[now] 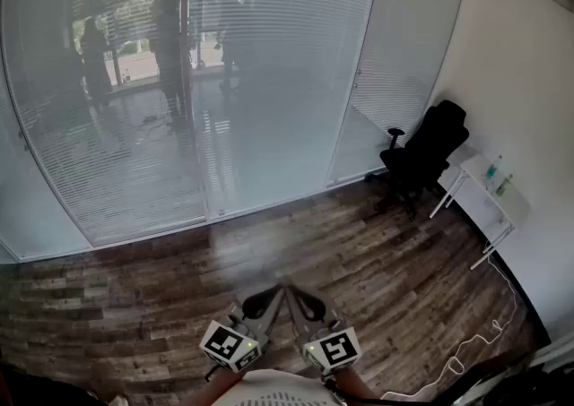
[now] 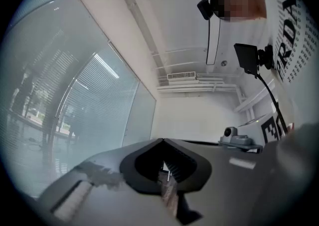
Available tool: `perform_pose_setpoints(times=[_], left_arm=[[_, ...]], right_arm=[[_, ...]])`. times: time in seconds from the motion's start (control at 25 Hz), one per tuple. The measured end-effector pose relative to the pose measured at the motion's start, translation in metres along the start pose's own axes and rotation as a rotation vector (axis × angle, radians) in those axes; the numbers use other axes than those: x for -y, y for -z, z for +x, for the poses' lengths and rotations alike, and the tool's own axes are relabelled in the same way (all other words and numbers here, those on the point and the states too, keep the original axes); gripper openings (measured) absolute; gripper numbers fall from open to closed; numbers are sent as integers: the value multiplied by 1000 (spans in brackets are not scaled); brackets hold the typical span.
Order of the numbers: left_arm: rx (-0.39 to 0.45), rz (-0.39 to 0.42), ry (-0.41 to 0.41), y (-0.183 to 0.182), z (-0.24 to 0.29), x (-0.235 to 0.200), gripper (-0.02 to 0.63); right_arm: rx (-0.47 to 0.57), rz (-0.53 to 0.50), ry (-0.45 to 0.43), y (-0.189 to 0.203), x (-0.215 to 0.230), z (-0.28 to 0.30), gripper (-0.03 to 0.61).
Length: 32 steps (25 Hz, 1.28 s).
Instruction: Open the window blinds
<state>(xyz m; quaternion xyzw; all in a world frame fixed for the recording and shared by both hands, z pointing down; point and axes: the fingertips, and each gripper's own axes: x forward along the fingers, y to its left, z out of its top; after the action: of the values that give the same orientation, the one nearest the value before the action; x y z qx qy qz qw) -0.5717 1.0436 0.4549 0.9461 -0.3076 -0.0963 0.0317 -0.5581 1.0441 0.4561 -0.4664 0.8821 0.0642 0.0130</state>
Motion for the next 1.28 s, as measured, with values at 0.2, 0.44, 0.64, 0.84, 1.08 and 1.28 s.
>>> perform_pose_setpoints(times=[0.2,0.44,0.64,0.84,1.08,1.28], left_arm=[[-5,-5,4,5,3,-7,-8],[9,2,12,3,3,-10,-8],[8,-22,12,2,0,-12,-8],[-1,-33,28,3,9,-17,-8],[15,1,18,3,11,-22,-8],[38,1,51,-3,25,-31,-8]], right_arm=[[2,-5,10,3,2,7,8],[6,24,14,1,1,9,8],[-17,48,4,3,-2,10,8],[-44,33,21,6,5,15,9],[-34,8,48,9,8,19,8],[-31,-3,79,5,22,31,8]])
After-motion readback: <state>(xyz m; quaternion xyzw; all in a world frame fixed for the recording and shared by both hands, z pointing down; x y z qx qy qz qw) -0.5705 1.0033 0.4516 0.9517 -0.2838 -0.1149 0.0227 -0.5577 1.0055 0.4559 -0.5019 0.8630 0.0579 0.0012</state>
